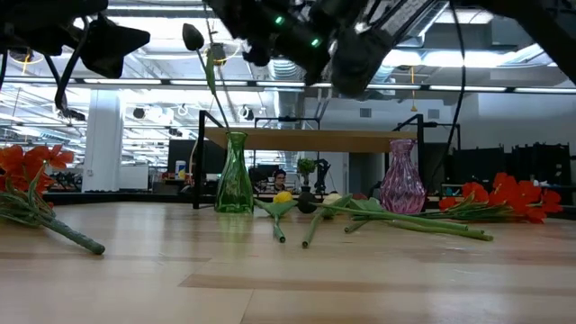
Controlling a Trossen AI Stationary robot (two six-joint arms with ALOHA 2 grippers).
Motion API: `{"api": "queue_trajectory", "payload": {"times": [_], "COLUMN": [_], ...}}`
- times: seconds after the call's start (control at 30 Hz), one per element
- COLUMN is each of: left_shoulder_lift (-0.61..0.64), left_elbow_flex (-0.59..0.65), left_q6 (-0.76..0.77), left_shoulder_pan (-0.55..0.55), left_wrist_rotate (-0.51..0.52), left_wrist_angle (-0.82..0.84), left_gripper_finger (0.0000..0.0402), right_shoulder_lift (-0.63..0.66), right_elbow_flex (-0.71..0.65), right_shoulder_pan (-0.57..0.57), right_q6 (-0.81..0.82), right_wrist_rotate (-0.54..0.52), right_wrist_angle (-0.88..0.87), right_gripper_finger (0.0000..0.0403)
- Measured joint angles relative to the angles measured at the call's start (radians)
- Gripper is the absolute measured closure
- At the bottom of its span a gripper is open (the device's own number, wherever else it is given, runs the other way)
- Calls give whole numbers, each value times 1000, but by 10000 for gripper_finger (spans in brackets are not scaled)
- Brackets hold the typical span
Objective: Pick and place flowers into a vace then onto a shelf
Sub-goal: Put the red tulip into the green vase
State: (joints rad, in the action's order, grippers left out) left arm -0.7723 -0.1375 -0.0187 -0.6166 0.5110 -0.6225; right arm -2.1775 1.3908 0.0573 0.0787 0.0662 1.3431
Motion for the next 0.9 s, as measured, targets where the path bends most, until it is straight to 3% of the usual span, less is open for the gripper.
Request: {"api": "queue_trajectory", "payload": {"times": [0.17,0.27,0.37,0.5,0.6,0.73,0.9], "left_shoulder_lift": [0,0,0,0,0,0,0], "left_elbow_flex": [0,0,0,0,0,0,0], "left_q6": [7,7,4,-10,-11,-11,-21], "left_shoulder_pan": [0,0,0,0,0,0,0], "left_wrist_rotate": [0,0,1,2,3,2,36], "left_wrist_angle": [-6,-5,-8,-19,-18,-13,-25], "left_gripper_finger": [118,118,118,118,118,118,118], "right_shoulder_lift": [203,350,463,507,560,594,587], "right_elbow_flex": [-163,-251,-279,-264,-198,-103,-96], "right_shoulder_pan": [-3,-15,-43,-80,-80,-58,-94], "right_q6": [-17,-83,-179,-261,-257,-129,-80], "right_wrist_rotate": [-4,-8,-111,-293,-378,-412,-410], "right_wrist_angle": [-140,-328,-528,-683,-913,-1252,-1265], "right_gripper_finger": [398,401,401,401,401,401,401]}}
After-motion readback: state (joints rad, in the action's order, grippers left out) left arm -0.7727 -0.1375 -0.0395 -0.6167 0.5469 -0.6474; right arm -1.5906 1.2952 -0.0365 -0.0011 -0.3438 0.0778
